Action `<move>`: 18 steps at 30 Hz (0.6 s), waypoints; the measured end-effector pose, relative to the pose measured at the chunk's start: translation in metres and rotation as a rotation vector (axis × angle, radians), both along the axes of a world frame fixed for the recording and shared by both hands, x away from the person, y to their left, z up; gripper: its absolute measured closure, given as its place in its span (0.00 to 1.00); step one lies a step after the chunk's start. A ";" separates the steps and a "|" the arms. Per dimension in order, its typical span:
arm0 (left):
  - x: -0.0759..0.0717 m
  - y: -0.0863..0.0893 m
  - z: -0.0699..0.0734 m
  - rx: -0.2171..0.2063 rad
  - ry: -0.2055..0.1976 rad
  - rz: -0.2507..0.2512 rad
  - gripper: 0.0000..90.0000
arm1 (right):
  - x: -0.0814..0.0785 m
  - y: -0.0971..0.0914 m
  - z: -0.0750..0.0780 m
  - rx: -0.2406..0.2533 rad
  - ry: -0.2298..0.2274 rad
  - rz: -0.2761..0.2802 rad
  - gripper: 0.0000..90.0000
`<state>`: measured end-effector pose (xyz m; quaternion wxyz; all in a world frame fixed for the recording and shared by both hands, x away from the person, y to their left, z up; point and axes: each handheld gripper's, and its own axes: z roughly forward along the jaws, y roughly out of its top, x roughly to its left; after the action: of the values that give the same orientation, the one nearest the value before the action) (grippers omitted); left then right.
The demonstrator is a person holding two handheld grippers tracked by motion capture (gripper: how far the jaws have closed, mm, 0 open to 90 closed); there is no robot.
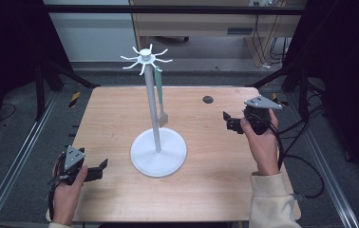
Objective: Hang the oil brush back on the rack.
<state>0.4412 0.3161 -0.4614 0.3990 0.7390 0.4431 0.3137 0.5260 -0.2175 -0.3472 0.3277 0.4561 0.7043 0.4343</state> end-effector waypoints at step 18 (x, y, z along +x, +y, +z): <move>0.000 0.002 -0.001 0.004 0.009 0.012 0.04 | 0.015 -0.014 -0.059 0.008 0.101 -0.057 0.11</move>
<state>0.4408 0.3184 -0.4624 0.3936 0.7384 0.4488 0.3136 0.5414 -0.2319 -0.4061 0.3021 0.4985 0.7051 0.4038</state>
